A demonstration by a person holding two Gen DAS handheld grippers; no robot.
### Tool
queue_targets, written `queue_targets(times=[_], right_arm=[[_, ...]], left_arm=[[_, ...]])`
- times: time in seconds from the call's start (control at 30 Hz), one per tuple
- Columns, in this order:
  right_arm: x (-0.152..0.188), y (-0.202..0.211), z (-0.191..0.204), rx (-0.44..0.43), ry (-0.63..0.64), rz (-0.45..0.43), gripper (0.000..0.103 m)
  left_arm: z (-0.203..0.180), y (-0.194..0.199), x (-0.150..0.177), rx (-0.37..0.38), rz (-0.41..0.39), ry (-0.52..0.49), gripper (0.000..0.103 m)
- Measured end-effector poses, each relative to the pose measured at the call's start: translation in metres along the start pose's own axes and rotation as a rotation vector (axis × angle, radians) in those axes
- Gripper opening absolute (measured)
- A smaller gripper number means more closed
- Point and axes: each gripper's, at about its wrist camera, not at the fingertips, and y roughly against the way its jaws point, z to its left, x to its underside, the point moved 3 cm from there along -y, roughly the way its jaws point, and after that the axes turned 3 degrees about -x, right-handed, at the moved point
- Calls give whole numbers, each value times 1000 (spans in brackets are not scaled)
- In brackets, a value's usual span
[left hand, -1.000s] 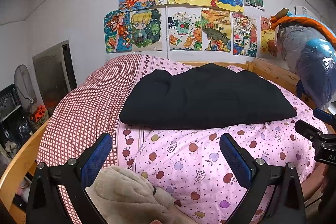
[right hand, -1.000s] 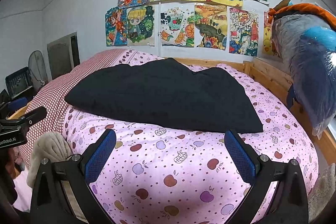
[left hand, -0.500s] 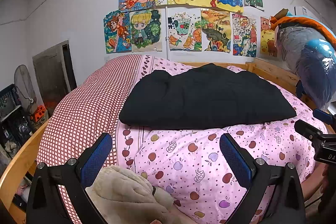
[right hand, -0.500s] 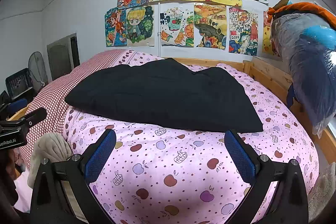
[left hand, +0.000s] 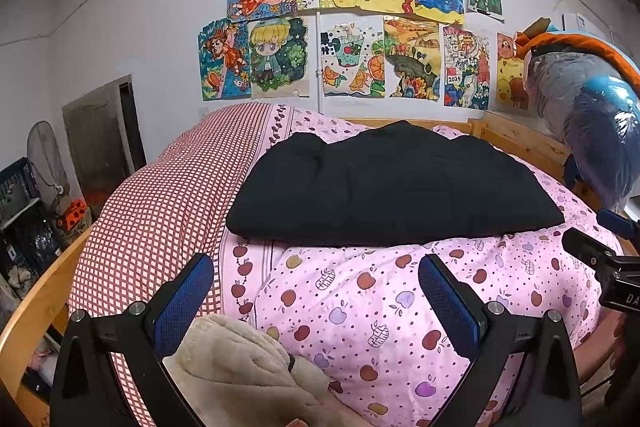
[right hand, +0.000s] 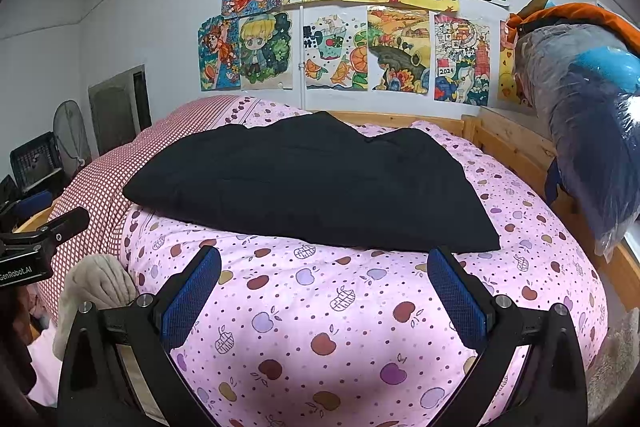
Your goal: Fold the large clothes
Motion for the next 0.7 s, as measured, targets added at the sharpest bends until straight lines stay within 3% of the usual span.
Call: queue_targets(times=[0.7], right_arm=[[0,2,1,1,-4,-4,101]], left_arm=[[-2,2,-1,-1,-1,-3,103]])
